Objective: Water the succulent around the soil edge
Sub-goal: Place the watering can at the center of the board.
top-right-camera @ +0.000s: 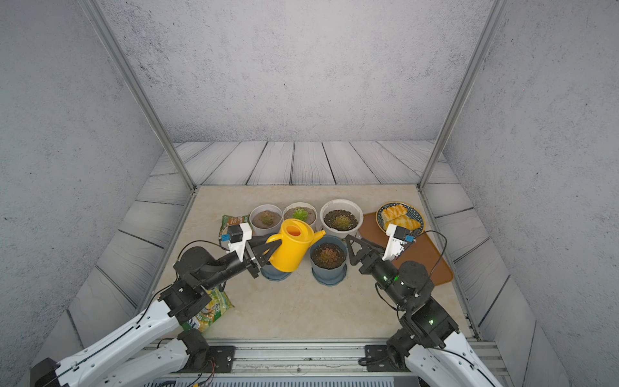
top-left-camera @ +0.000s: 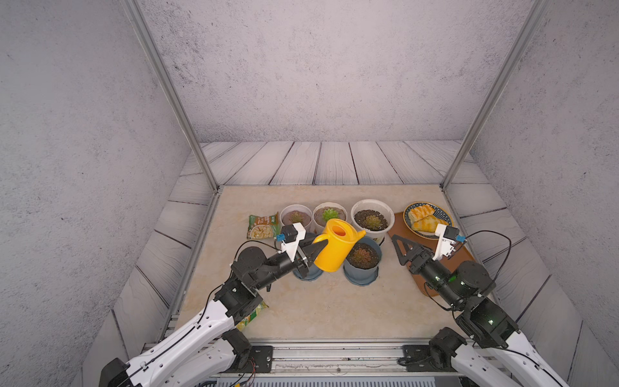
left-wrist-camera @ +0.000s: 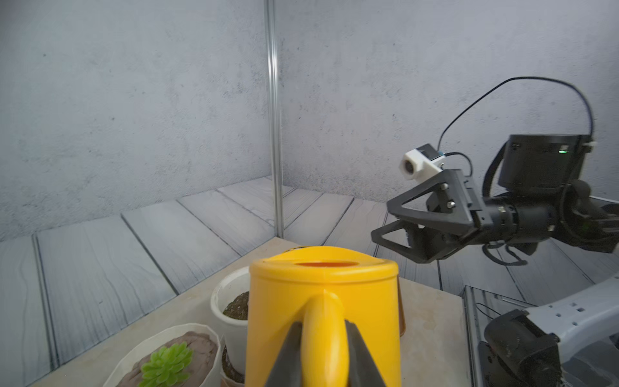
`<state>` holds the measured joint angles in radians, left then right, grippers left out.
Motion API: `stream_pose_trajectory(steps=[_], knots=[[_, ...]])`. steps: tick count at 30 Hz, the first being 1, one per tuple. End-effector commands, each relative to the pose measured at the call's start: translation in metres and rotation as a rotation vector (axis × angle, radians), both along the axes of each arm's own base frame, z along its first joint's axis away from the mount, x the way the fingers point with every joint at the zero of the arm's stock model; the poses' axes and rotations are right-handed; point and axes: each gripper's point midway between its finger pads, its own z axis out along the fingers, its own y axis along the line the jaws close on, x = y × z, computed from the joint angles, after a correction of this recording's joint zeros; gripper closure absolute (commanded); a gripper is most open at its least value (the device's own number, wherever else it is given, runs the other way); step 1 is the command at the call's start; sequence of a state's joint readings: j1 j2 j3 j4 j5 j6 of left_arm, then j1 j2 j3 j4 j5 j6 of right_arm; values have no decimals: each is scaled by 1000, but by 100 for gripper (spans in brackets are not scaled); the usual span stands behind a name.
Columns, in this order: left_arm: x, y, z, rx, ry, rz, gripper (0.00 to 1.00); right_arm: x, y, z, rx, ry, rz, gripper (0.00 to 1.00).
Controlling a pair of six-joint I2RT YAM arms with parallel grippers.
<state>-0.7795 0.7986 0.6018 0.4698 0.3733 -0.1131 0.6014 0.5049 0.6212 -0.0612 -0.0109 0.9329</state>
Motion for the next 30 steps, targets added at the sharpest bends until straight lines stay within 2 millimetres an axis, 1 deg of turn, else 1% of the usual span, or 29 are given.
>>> stream_pose_trajectory(steps=[1,3,7,10,13,16,19,22,25,27,30], knots=[[-18,7,41,-114,-147,-27,100,-3,16,11,95,21,87,24],[-20,6,41,-117,-147,-31,100,-3,26,7,89,51,132,26],[-23,4,39,-117,-135,-40,100,0,40,0,98,98,188,34],[-23,1,32,-94,-125,-40,100,-1,49,3,131,89,231,37],[-25,-2,26,-74,-124,-41,100,-1,51,7,153,81,248,39],[-26,-4,22,-60,-121,-39,100,-1,51,9,163,77,250,44],[-28,-7,21,-59,-118,-54,100,0,53,8,172,84,252,46],[-32,-9,22,-60,-121,-70,100,3,56,2,192,107,259,47],[-34,-8,22,-64,-127,-69,100,5,62,-1,215,122,279,54],[-34,-8,22,-71,-127,-71,100,5,64,1,223,121,291,60],[-35,-10,18,-59,-120,-75,100,2,66,4,225,114,300,72]])
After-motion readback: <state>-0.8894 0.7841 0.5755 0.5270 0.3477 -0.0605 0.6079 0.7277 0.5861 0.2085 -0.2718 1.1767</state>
